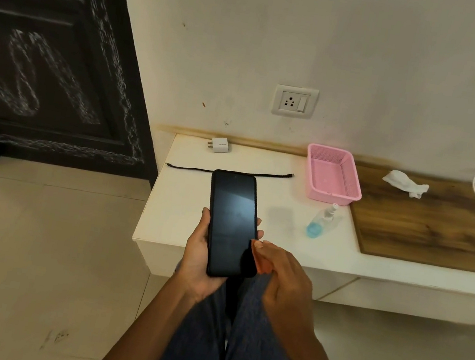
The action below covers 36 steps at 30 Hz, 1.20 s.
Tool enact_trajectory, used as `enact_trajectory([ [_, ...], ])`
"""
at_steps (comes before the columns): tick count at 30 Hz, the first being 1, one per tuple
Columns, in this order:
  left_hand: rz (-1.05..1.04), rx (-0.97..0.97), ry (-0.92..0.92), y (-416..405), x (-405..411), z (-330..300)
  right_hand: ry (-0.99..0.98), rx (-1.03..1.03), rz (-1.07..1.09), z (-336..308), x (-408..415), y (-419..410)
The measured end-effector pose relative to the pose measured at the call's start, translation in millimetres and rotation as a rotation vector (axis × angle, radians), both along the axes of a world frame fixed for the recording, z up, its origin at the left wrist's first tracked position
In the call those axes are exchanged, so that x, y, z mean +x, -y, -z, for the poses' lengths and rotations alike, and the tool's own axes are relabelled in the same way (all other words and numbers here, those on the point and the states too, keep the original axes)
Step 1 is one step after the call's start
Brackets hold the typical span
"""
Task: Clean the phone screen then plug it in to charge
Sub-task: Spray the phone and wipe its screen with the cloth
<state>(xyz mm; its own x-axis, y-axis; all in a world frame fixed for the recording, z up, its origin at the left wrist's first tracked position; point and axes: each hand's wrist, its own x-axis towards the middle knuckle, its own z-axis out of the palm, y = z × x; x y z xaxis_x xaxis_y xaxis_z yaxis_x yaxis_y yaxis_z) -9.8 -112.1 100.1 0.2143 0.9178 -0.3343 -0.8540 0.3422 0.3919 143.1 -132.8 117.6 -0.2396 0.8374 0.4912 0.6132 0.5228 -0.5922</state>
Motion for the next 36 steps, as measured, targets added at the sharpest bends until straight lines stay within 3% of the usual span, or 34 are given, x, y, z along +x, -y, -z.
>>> enact_trajectory([
  [4, 0.011, 0.023, 0.004, 1.0, -1.1, -3.0, -0.365, -0.257, 0.152, -11.9, 2.7, -2.6],
  [10, 0.017, -0.008, 0.02, 1.5, -1.0, 0.9, -0.701, -0.653, 0.276, -24.2, 15.6, -15.9],
  [21, 0.035, -0.079, -0.054, 3.9, 5.4, 0.4, -0.973, -0.797, 0.083, -55.4, -15.5, -20.4],
  [23, 0.041, -0.083, -0.049, 4.7, 5.4, -0.2, -0.85, -0.76, 0.106, -50.8, -17.8, -19.4],
  [30, 0.031, -0.088, -0.083, 1.7, 2.5, 1.2, -0.009, -0.436, 0.234, -38.2, -8.6, -7.0],
  [36, 0.04, -0.069, -0.06, 2.5, 2.3, 1.7, 0.106, -0.196, 0.235, -37.0, -7.5, -10.0],
])
